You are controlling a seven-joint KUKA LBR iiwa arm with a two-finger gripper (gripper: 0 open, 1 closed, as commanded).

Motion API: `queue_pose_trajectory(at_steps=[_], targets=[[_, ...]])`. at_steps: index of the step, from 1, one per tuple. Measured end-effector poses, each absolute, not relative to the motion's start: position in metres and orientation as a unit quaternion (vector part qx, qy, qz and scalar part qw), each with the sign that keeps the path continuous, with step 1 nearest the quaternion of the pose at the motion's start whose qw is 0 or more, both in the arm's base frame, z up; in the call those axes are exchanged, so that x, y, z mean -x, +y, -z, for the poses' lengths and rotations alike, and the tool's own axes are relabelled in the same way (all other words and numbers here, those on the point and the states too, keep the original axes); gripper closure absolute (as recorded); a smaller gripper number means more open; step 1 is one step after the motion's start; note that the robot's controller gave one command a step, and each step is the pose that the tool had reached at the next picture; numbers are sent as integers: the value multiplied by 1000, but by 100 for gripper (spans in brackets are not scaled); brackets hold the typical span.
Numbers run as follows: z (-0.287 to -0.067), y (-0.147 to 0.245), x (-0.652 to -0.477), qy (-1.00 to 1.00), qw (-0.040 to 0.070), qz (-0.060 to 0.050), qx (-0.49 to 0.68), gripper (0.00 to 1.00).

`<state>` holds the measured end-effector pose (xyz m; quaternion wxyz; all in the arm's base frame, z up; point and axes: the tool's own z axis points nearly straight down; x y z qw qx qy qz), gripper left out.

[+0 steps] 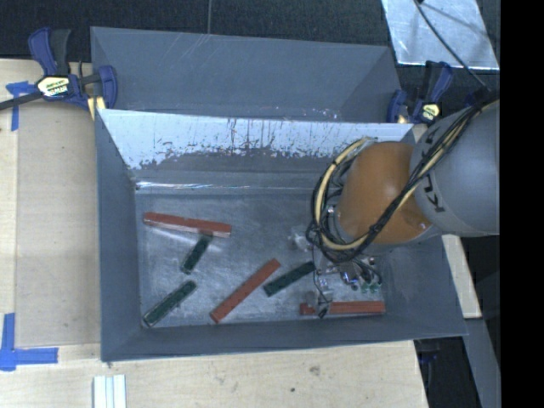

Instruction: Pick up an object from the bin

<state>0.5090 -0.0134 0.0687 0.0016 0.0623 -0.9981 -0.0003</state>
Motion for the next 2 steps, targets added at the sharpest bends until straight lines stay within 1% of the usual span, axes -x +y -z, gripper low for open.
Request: queue_pose_trajectory(at_steps=[1, 2], targets=[[-71, -19, -522, -985, -4, 0, -171, 0], [-72, -19, -523, -985, -6, -1, -171, 100]])
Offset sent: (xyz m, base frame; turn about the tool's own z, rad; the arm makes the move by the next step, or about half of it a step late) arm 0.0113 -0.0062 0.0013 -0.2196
